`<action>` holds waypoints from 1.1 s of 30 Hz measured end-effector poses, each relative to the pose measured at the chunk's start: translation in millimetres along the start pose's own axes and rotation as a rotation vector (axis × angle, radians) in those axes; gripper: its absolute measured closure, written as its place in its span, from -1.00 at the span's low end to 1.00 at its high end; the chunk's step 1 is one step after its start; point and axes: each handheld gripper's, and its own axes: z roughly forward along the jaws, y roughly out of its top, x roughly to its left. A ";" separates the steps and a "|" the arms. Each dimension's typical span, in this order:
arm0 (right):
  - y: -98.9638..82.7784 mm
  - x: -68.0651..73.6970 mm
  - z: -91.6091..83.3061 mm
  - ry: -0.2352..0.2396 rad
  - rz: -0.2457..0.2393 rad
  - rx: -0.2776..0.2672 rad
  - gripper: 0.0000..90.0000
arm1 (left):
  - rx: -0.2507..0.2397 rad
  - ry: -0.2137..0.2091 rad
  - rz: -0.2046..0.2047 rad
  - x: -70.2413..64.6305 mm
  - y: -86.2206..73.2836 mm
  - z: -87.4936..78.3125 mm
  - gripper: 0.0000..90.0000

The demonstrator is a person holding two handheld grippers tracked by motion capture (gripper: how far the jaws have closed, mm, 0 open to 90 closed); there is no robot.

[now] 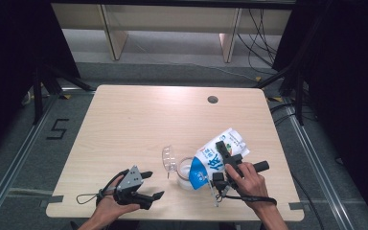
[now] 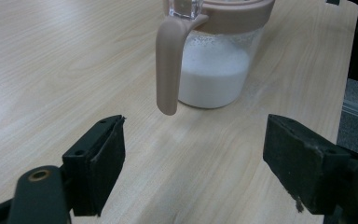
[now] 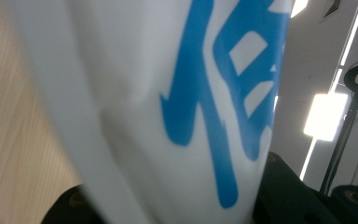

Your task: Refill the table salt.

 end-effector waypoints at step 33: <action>-0.9 -2.3 2.6 0.087 0.133 0.002 0.71 | 0.001 -0.001 0.020 1.3 0.3 -0.1 -0.54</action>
